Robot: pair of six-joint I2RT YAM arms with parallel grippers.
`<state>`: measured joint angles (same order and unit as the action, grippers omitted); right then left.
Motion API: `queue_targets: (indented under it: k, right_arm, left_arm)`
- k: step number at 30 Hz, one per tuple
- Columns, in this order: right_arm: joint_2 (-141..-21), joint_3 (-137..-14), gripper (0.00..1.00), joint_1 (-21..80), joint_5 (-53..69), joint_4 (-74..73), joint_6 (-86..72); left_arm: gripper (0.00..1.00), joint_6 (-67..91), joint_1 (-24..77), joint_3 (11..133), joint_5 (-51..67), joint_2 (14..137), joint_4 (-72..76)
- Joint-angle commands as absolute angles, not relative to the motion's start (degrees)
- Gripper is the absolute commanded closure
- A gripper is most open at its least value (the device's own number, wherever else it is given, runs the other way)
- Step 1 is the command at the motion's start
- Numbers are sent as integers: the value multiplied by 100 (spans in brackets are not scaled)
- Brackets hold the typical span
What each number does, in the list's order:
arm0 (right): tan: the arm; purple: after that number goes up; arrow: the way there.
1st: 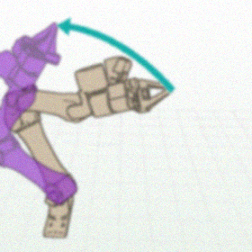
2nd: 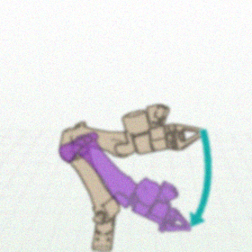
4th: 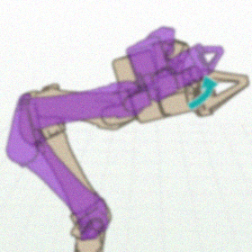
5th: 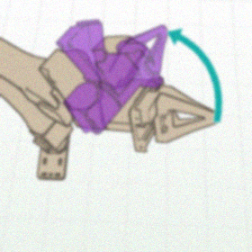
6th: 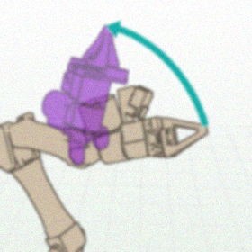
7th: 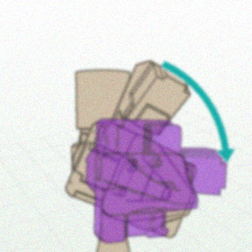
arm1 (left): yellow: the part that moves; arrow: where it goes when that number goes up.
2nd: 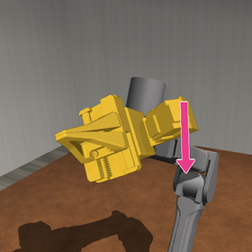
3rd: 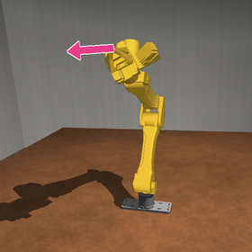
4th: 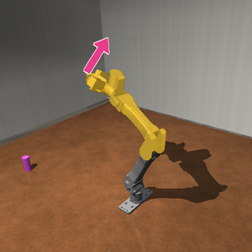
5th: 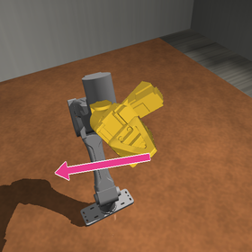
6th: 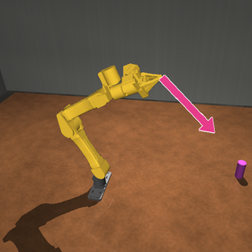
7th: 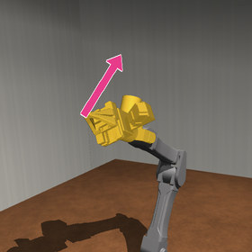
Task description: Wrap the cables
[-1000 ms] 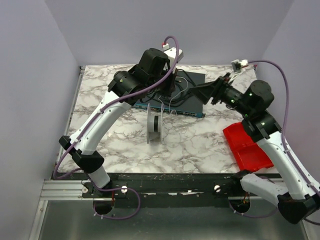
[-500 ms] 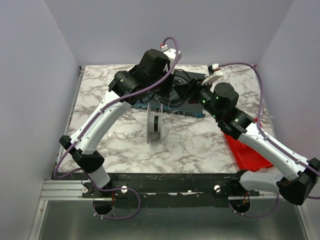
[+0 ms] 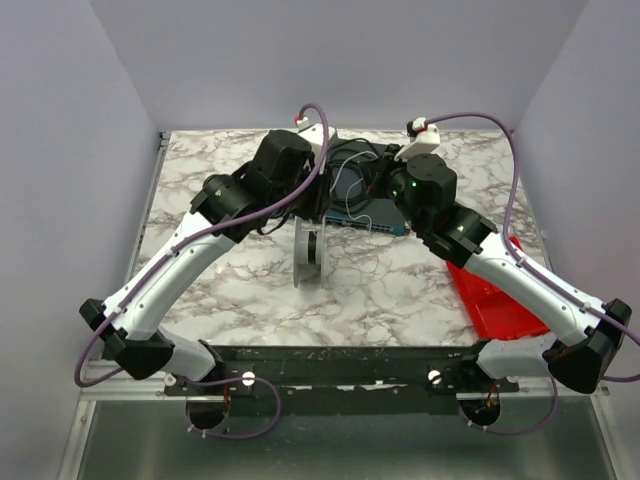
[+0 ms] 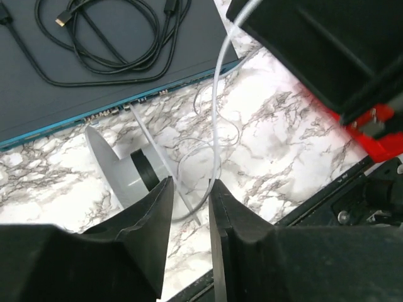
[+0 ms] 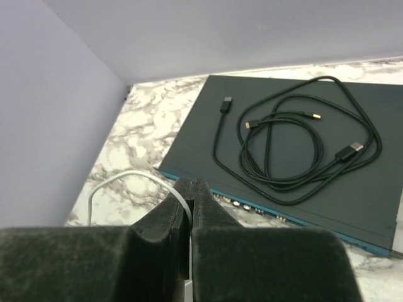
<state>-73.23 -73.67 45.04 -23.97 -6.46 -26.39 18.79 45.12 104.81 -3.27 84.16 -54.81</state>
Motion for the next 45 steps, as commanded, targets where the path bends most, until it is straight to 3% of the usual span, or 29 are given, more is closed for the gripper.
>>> queue_targets:
  k: [1,10,17,30,38,45]
  right_arm:
    - [-7375,-7517,99,4518,-2270,-1193,-2492]
    - [-7619,-7788,99,4652,-1868,-1642,-2429]
    - [-7694,-8282,99,4792,-1250,-2134,-2106]
    - [-7820,-8855,99,4931,-1012,-2728,-1957]
    - [-7739,-9049,99,4965,-932,-2881,-1955]
    - [-7642,-9048,99,4972,-1218,-2968,-1925]
  left_arm:
    - [66,2024,4546,9283,-453,7563,-4475]
    - [75,2180,4545,8302,-522,7054,-3872]
    - [53,2229,4544,7466,-907,6393,-2922]
    - [44,2156,4620,6992,-1174,6537,-1200]
    - [60,2324,4744,7035,-2142,6862,-737]
    - [67,2444,4781,7371,-2598,7102,-792]
